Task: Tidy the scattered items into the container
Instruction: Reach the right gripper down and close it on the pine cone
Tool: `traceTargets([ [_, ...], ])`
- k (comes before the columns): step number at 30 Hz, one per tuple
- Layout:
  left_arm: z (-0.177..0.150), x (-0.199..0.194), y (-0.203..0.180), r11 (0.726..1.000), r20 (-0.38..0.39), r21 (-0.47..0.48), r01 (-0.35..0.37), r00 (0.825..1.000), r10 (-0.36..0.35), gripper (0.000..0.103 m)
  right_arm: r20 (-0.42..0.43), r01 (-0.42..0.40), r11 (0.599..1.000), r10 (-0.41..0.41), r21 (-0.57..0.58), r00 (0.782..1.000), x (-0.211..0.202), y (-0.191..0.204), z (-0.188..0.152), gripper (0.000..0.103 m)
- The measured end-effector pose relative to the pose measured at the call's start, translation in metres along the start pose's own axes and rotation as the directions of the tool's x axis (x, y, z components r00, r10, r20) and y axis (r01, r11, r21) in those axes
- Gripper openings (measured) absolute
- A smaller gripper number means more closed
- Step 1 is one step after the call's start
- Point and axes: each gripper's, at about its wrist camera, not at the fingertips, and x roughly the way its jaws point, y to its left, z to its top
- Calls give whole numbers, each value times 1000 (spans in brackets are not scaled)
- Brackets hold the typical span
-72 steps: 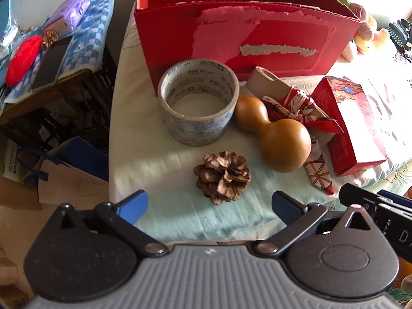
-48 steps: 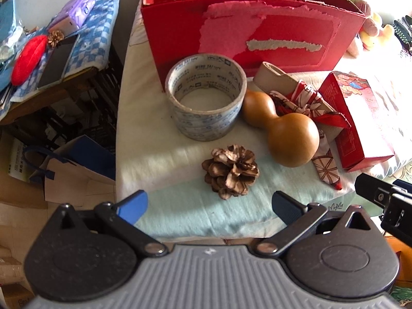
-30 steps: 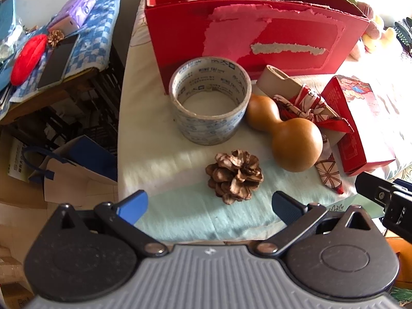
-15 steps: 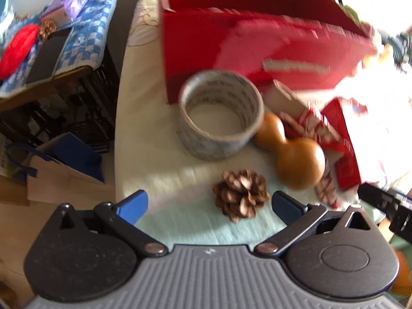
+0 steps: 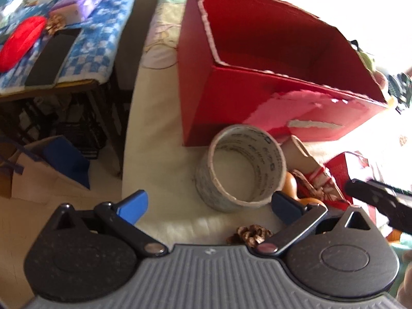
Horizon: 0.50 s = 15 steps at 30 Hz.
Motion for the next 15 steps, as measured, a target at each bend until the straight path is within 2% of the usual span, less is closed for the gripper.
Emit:
traceTargets([
  [4,-19,-7,-9,978,-27,196,73,997,-69,102,-78,-112,986,103,-126,992,12,7,11,64],
  [5,-25,-7,-12,967,-42,236,93,995,-86,102,-112,-150,979,136,-137,984,16,8,13,64],
  [7,-33,-5,-17,950,-70,286,128,991,-112,102,-192,-245,961,219,-127,957,24,9,14,64],
  [9,-38,-2,-19,940,-88,300,162,986,-142,100,-253,-321,939,283,-126,925,31,14,13,64],
  [10,-40,1,-19,939,-98,292,180,983,-158,98,-272,-339,932,295,-131,916,34,17,11,64],
  [12,-42,8,-19,937,-120,284,203,977,-176,86,-302,-358,923,305,-139,903,39,27,6,63],
  [15,-45,18,-20,934,-144,287,213,973,-178,75,-345,-380,915,315,-138,884,46,39,-1,59],
])
